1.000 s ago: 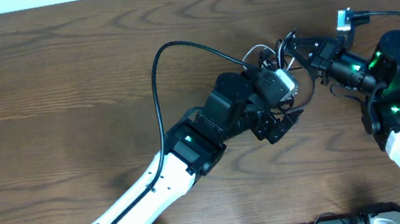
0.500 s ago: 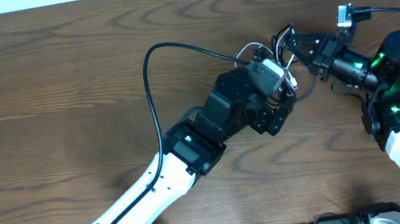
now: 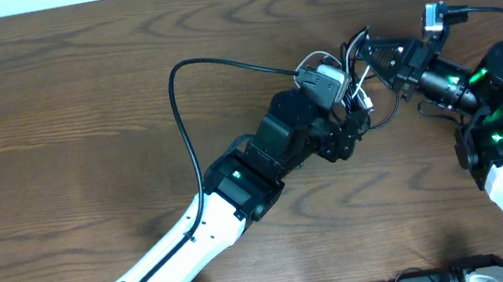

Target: Untangle cables

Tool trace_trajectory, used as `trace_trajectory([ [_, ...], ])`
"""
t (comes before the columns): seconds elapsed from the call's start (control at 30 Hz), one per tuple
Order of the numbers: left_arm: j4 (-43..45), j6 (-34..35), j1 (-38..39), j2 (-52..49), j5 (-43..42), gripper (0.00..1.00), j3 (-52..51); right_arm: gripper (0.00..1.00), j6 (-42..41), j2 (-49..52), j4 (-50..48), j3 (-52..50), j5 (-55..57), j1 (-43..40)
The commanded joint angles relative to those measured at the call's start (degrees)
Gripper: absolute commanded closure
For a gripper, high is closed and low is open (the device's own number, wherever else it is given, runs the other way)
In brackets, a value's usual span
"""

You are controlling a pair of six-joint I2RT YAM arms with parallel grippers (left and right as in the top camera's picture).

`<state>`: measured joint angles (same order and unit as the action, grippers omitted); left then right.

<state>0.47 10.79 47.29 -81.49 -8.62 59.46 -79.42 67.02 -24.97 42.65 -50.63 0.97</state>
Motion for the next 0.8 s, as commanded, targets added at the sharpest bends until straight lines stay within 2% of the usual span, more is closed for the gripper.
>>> trace_trajectory([
  [0.0,0.24,0.92,-0.11,0.11,0.72,0.4,0.0,0.99,-3.3,-0.37,-2.45,0.63,-1.86,-0.13],
  [0.1,0.26,0.9,-0.13,0.11,0.76,0.58,0.0,0.99,-3.3,-0.37,-2.49,0.63,-2.25,-0.13],
  [0.13,0.26,0.9,-0.13,0.11,0.76,0.68,0.0,0.99,-3.26,-0.37,-2.49,0.63,-2.43,-0.13],
  [0.23,0.24,0.04,-0.13,0.11,0.76,0.88,0.0,0.99,-3.26,-0.37,-2.49,0.63,-2.45,-0.15],
  [0.27,0.13,-1.27,-0.13,0.11,0.76,0.92,0.0,0.99,-3.23,-0.37,-2.49,0.63,-2.36,-0.2],
  [0.47,-5.49,-12.74,-0.13,0.11,2.62,0.92,0.0,0.99,-3.28,-0.37,-2.51,0.63,-1.9,-2.29],
  [0.63,-11.93,-13.79,-0.52,0.11,15.63,0.92,0.0,0.99,-3.34,-0.37,-2.73,0.63,-2.91,-4.76],
  [0.77,-15.19,-13.77,-2.51,0.11,21.29,0.92,0.0,0.99,-4.37,-0.37,-2.86,0.63,-3.17,-5.97],
])
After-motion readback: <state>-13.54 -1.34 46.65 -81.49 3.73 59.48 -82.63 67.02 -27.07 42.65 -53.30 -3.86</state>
